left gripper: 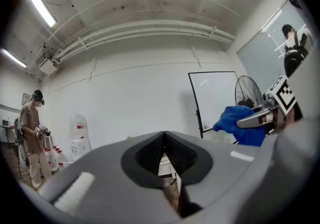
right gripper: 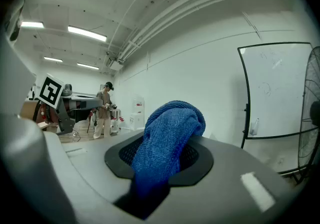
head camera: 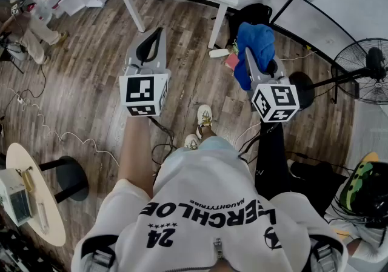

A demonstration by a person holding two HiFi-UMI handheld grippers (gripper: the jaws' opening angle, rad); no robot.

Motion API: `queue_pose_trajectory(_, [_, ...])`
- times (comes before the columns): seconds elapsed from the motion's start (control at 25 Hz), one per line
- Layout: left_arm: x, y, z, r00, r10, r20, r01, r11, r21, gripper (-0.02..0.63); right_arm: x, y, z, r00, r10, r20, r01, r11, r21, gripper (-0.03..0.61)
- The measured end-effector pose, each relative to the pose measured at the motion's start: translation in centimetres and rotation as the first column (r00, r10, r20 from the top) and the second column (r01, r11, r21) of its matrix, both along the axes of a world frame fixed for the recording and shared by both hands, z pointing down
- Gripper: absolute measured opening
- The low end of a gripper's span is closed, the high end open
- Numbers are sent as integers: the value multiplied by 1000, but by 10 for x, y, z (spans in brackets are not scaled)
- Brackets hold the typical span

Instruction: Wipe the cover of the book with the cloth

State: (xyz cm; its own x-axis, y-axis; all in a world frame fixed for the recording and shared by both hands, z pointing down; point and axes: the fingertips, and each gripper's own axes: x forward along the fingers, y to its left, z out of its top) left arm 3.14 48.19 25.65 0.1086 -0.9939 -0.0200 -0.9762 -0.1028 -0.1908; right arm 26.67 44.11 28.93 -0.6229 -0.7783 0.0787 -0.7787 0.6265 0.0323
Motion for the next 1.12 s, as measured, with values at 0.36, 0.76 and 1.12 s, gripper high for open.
queue_pose_trajectory(0.36, [1, -59, 3, 1000, -16, 7, 16, 1000, -3, 58, -4, -66, 2, 1000, -21, 8, 21, 1000, 12, 109])
queue_pose_trajectory(0.76, [-10, -161, -15, 998, -54, 29, 54, 999, -1, 58, -19, -180, -9, 997, -55, 45, 54, 998, 22, 107])
queue_pose_trajectory(1.12, [2, -223, -19, 999, -41, 34, 40, 999, 8, 58, -21, -250, -16, 994, -72, 87, 70, 997, 22, 108])
